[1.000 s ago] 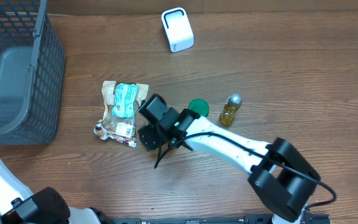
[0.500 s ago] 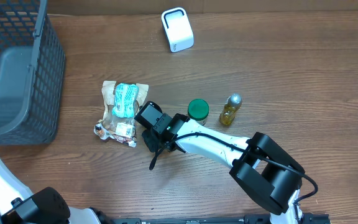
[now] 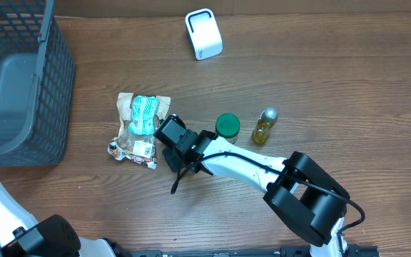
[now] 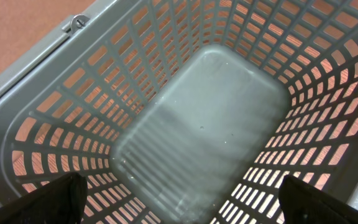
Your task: Scan the item barcode
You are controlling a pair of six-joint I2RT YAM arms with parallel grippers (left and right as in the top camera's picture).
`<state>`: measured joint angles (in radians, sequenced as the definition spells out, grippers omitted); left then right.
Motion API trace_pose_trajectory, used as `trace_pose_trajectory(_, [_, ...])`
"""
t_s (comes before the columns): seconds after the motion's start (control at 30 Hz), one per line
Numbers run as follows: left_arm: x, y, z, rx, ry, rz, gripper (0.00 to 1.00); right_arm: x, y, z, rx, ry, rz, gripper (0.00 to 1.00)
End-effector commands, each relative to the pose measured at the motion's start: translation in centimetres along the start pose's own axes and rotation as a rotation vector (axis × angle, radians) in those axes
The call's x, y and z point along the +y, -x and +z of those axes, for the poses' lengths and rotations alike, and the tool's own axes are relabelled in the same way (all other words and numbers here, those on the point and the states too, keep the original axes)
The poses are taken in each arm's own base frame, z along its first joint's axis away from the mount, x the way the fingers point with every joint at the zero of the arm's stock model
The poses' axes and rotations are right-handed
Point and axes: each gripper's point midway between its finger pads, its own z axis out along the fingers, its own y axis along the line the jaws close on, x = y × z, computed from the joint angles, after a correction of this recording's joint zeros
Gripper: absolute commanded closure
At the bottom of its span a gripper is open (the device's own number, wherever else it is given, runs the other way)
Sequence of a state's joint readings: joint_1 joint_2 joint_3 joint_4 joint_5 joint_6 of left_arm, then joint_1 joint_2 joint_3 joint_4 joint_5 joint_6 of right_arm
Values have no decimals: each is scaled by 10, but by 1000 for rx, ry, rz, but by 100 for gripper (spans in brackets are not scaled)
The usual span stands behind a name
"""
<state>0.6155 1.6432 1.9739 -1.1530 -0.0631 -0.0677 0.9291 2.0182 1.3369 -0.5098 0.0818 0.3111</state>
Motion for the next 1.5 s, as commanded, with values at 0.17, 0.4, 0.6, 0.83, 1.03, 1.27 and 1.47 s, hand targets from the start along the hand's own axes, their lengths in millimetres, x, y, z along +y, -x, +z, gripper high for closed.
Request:
trace_pose_trajectory(0.17, [-2,4,-1,-10,-10,19,0,-18,18,-3,-67,-85,15,64])
trace_pose_trajectory(0.4, [-2,4,-1,-10,-9,19,0,-14,30,-4,-116,-66,20,56])
trace_pose_trajectory(0.6, [-2,4,-1,-10,-9,19,1,-14,31,-4,-119,-66,21,71])
trace_pose_trajectory(0.83, [-2,4,-1,-9,-9,19,1,-24,35,-9,-140,-124,51,83])
trace_pose_trajectory(1.03, [-2,4,-1,-10,-10,19,1,-31,41,-28,-154,-162,162,86])
trace_pose_trajectory(1.27, [-2,4,-1,-9,-10,19,1,-35,31,-27,-120,-177,250,82])
trace_pose_trajectory(1.47, [-2,4,-1,-10,-10,19,1,-34,33,-28,-124,-175,256,76])
